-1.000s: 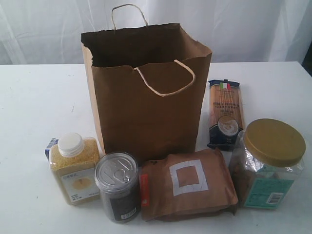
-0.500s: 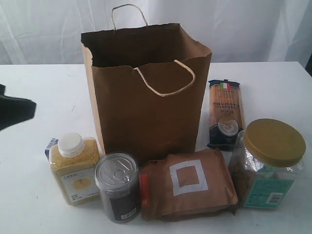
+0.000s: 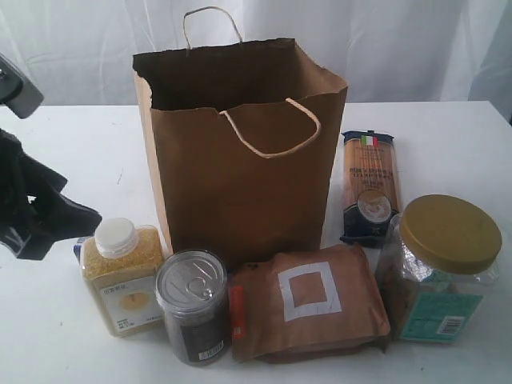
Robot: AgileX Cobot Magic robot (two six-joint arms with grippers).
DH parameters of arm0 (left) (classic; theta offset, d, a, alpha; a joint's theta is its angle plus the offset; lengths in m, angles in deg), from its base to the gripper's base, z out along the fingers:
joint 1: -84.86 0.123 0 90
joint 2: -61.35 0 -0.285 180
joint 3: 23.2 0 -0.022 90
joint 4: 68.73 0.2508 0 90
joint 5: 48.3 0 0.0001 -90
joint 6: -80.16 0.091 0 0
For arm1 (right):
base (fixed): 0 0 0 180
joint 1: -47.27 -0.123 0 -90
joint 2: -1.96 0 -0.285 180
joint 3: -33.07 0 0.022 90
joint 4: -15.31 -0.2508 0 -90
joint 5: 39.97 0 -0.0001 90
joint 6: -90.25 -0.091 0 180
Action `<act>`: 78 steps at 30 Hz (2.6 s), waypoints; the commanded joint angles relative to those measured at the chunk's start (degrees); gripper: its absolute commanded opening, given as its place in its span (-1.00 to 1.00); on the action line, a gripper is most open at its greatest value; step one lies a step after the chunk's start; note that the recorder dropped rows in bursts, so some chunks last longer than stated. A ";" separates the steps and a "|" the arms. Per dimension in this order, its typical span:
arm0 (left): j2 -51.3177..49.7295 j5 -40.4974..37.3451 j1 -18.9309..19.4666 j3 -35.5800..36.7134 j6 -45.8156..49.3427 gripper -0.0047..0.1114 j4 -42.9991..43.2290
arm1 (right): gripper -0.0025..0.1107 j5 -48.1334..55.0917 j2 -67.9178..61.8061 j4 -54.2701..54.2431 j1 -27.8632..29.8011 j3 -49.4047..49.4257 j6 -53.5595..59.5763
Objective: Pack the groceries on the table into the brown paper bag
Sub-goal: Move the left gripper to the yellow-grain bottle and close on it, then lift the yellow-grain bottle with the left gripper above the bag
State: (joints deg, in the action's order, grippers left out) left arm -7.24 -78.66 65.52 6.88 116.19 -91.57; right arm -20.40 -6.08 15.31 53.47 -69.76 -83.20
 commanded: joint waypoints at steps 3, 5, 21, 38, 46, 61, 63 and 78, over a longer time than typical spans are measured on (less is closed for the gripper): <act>-3.11 -2.45 -1.10 -0.34 6.64 0.30 -2.55 | -0.96 -0.30 0.25 0.00 0.13 0.05 0.15; -3.25 -3.94 -1.75 -0.34 8.26 0.30 -3.46 | -0.96 -0.30 0.25 0.00 0.13 0.05 0.15; -8.71 -3.97 -3.09 0.02 21.34 0.30 -4.08 | -0.96 -0.30 0.25 0.00 0.13 0.05 0.15; -17.86 -2.28 -3.09 0.02 22.03 0.25 -5.67 | -0.96 -0.30 0.25 0.00 0.13 0.05 0.15; -20.59 -2.20 -3.09 0.02 20.76 -0.04 -5.81 | -0.96 -0.30 0.25 0.00 0.13 0.05 0.15; -9.75 -7.41 -2.51 -7.01 3.21 -0.91 10.50 | -0.96 -0.30 0.25 0.00 0.13 0.05 0.15; -6.88 -9.35 -2.51 -9.21 0.81 -0.91 12.65 | -0.96 -0.30 0.25 0.00 0.13 0.05 0.15; 3.22 -7.88 -2.51 -30.88 -7.39 -0.92 13.12 | -0.96 -0.30 0.25 0.00 0.13 0.05 0.15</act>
State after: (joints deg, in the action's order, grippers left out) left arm -5.26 -90.17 62.88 -21.09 110.24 -77.37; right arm -20.40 -6.08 15.31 53.47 -69.76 -83.20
